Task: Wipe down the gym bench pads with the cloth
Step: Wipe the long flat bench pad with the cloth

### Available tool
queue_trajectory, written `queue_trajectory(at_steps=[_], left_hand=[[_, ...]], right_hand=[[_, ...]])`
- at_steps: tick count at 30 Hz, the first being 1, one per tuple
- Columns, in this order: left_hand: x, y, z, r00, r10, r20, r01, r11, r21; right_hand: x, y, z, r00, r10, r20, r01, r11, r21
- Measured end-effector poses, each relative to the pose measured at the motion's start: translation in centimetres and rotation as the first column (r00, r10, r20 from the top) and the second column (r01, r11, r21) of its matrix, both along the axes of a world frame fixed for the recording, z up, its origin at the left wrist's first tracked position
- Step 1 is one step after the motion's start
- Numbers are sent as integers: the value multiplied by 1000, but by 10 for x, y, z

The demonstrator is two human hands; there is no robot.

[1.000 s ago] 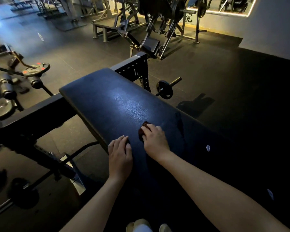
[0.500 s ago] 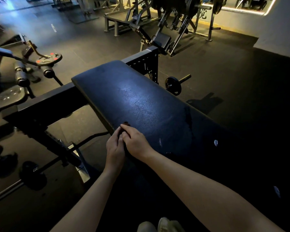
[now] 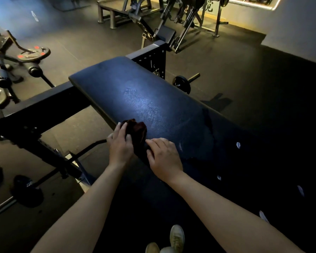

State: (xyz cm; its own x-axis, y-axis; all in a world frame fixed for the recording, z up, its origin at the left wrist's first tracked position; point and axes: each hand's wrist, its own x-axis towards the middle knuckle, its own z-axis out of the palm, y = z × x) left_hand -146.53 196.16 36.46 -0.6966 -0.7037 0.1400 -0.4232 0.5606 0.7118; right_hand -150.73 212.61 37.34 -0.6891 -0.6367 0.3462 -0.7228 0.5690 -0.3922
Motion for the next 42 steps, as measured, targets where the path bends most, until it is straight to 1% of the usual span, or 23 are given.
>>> queue_trajectory(at_steps=[1, 3, 6, 8, 10, 13, 15, 18, 20, 22, 24, 27, 32, 35, 38, 40, 42], left_hand=[[-3, 4, -2, 1000, -13, 15, 13, 999, 34], [-3, 20, -7, 999, -33, -34, 36, 997, 75], [10, 44, -12, 988, -33, -149, 42, 997, 60], [21, 51, -13, 982, -61, -181, 66, 997, 24], [28, 53, -12, 979, -89, -184, 92, 996, 7], [31, 45, -9, 973, -117, -197, 112, 993, -36], [27, 30, -8, 976, -68, -206, 61, 997, -43], [18, 5, -8, 986, 28, -167, -21, 999, 41], [9, 2, -12, 994, 25, -106, -15, 996, 90], [2, 11, -16, 995, 45, -87, -34, 992, 122], [1, 22, -17, 991, 70, -111, -55, 989, 137], [10, 31, -18, 986, 50, -157, -27, 988, 151], [30, 66, -27, 952, 52, -302, 22, 971, 237], [43, 82, -33, 937, 11, -348, 72, 972, 225], [43, 74, -28, 935, -9, -355, 95, 969, 226], [34, 62, -20, 943, 11, -333, 59, 978, 199], [21, 51, -14, 960, 35, -277, 20, 981, 192]], right_hand=[[1, -1, 1, 1000, -15, 22, 15, 1000, -5], [1, -6, 4, 998, -31, 61, 33, 999, -21], [0, -14, 8, 990, -61, 130, 73, 993, -91], [2, -19, 9, 985, -60, 164, 81, 990, -120], [4, -20, 6, 988, -40, 146, 55, 993, -101], [5, -17, 1, 997, -28, 71, 34, 996, -86], [6, -18, 0, 1000, -10, 14, 11, 998, -64], [6, -20, -3, 999, 26, -23, -26, 999, -20], [5, -21, -3, 1000, 27, -11, -27, 999, -20], [4, -20, -3, 1000, 22, 2, -22, 999, -29], [5, -19, -1, 1000, 16, 10, -16, 999, -45], [8, -18, 3, 1000, 18, 21, -17, 997, -74], [19, 0, 7, 998, 56, 24, -53, 993, -103], [23, 19, 2, 999, 26, -32, -27, 998, -57], [23, 20, -2, 999, -26, -40, 26, 1000, 4], [23, 17, -3, 999, -34, -35, 36, 999, 37], [23, 16, -2, 999, -28, -32, 29, 998, 47]])
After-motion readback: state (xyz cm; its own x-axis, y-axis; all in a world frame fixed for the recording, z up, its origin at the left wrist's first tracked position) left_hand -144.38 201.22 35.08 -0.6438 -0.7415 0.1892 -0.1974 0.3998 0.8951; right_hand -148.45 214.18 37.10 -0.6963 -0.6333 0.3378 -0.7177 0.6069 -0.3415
